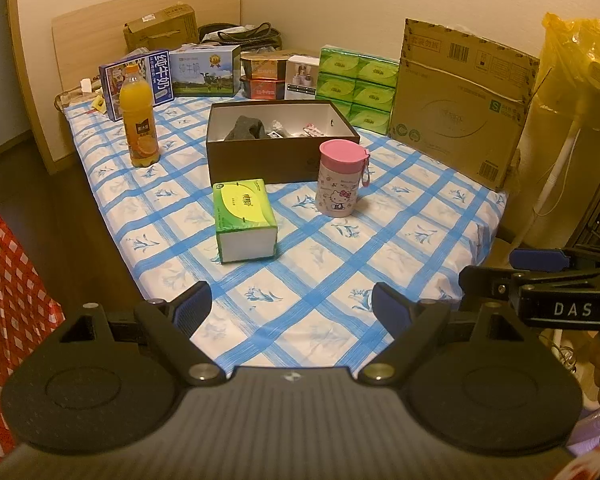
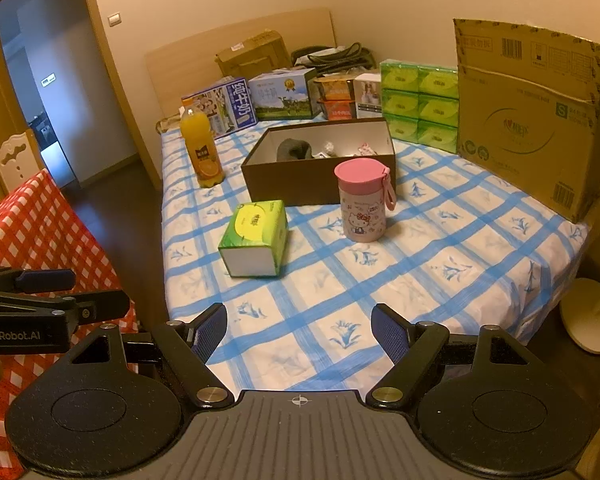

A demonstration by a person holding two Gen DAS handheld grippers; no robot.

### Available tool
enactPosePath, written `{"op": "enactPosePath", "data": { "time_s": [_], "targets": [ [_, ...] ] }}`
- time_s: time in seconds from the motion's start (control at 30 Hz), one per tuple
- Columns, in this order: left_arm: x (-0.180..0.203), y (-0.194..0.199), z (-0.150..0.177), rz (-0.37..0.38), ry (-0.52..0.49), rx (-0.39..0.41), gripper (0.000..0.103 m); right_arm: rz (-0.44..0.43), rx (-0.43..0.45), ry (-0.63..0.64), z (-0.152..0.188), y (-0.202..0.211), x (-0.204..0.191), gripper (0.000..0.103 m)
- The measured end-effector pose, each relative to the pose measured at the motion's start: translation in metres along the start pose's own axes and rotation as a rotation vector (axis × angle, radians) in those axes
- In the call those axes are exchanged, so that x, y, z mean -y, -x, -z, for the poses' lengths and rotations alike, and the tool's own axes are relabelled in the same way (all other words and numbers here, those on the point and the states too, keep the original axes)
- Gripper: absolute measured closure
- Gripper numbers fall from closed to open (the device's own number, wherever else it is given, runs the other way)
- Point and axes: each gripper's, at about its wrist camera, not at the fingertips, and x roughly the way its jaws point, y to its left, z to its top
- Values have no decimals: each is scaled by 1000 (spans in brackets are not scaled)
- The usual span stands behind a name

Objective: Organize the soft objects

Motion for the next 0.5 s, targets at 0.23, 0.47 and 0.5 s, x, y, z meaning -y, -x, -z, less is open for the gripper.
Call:
{"op": "enactPosePath", "data": {
  "time_s": [0.23,0.47,0.5],
  "targets": [
    [2,-2,1,5,-2,2,17,0,0,0,0,0,0,24],
    [3,-2,1,6,-2,2,17,0,0,0,0,-1,0,24],
    [2,-2,1,6,-2,1,17,1,0,0,0,0,0,24]
  ]
}}
